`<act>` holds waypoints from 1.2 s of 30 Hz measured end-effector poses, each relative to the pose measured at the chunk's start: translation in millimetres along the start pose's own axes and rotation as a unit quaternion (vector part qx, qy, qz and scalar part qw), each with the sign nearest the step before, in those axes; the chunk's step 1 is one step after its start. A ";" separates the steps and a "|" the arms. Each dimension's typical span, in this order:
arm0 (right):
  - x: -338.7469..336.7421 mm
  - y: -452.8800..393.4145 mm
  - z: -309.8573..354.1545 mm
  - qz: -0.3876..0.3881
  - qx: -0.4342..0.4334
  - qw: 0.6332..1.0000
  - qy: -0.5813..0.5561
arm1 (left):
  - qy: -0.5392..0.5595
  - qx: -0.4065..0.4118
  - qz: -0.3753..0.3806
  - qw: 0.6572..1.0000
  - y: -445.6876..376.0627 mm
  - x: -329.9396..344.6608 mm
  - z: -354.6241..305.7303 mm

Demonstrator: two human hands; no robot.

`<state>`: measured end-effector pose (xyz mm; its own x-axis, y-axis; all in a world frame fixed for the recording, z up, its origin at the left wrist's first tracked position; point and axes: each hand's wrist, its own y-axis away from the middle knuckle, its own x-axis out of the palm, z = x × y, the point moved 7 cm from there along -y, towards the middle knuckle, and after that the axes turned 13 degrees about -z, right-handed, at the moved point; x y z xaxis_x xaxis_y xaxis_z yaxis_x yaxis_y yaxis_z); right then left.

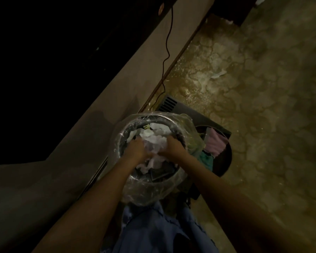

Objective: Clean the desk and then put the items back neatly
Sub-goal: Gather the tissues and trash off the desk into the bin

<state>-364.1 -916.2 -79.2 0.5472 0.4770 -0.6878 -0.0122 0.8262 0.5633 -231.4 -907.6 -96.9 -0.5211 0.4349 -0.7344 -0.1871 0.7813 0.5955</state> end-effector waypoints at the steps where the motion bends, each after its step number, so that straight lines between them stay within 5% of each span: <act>1: -8.2 4.2 4.0 -0.001 -0.011 1.000 0.003 | -0.005 0.014 -0.006 1.000 3.8 -9.2 -4.1; 9: -95.2 59.2 23.6 -0.059 -0.157 0.986 0.005 | -0.006 0.043 -0.140 0.989 69.8 -79.3 -30.7; 15: -105.4 128.7 29.7 -0.003 -0.243 0.969 0.053 | -0.033 0.000 -0.225 0.974 172.9 -82.3 -21.4; 21: -52.0 220.7 40.7 0.061 -0.365 0.919 0.137 | 0.027 -0.109 -0.244 0.963 290.1 -42.1 34.4; 30: 67.5 374.7 71.8 0.174 -0.501 0.820 0.216 | 0.099 -0.295 -0.310 0.899 480.6 14.5 155.9; 36: 169.4 539.0 77.6 0.219 -0.620 0.708 0.257 | 0.150 -0.409 -0.384 0.814 656.5 81.7 247.8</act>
<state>-213.0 -413.3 143.5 -0.1082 0.5516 -0.8271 -0.9867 0.0416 0.1568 -190.5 -248.2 153.3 -0.1445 -0.2655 -0.9532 -0.9819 0.1575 0.1050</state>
